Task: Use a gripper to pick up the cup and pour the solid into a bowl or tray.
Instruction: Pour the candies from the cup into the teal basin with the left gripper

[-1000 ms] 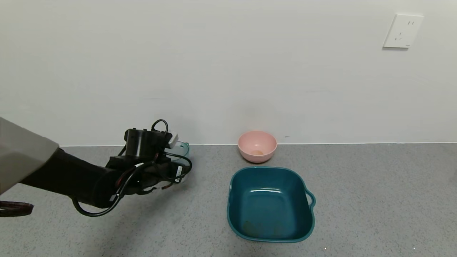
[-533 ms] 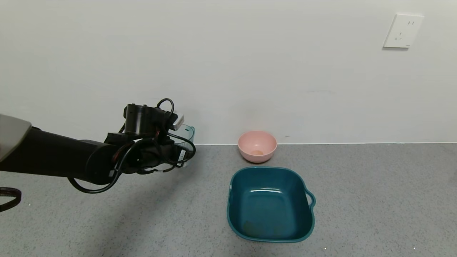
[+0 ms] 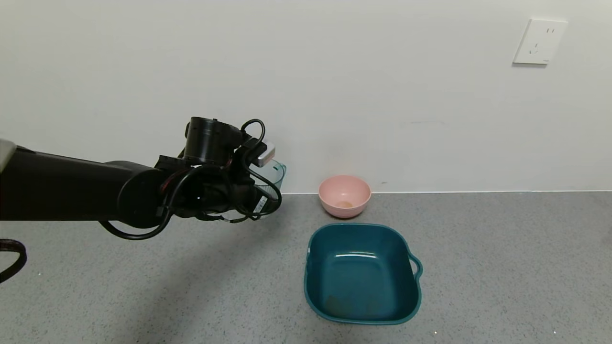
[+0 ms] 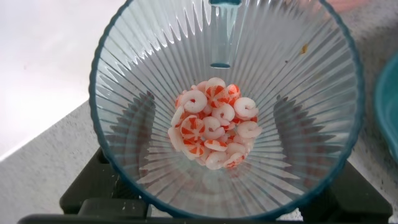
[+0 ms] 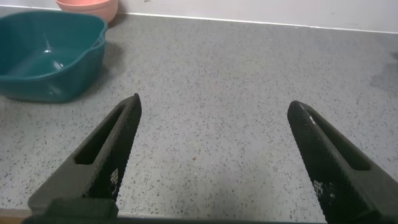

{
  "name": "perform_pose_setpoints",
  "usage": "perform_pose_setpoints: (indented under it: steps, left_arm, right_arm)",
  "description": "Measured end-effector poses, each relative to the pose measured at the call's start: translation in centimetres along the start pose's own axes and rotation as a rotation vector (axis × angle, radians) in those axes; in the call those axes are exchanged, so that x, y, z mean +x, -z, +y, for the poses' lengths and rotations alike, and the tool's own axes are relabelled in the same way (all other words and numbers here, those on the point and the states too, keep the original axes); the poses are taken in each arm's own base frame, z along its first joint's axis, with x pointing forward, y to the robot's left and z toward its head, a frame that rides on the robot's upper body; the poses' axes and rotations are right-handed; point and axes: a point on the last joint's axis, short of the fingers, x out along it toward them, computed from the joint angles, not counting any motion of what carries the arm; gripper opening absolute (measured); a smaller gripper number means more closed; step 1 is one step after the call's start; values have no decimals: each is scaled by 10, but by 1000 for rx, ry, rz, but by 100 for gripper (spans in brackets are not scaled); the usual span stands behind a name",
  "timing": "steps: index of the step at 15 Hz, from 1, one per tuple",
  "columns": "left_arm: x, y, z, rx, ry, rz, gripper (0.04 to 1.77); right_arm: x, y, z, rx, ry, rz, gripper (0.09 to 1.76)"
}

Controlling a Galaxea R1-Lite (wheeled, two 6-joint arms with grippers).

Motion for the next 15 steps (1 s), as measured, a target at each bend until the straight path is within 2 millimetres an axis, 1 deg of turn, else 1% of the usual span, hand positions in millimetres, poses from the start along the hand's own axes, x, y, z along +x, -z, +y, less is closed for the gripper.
perform_pose_setpoints:
  steps: [8, 12, 15]
  left_arm:
    - [-35, -17, -23, 215, 75, -15, 131]
    - [-52, -31, -20, 366, 74, -45, 131]
    - [-60, -39, -16, 492, 53, -68, 131]
  right_arm:
    - [0, 0, 0, 0, 0, 0, 171]
    - [0, 0, 0, 0, 0, 0, 171]
    - [0, 0, 0, 0, 0, 0, 171]
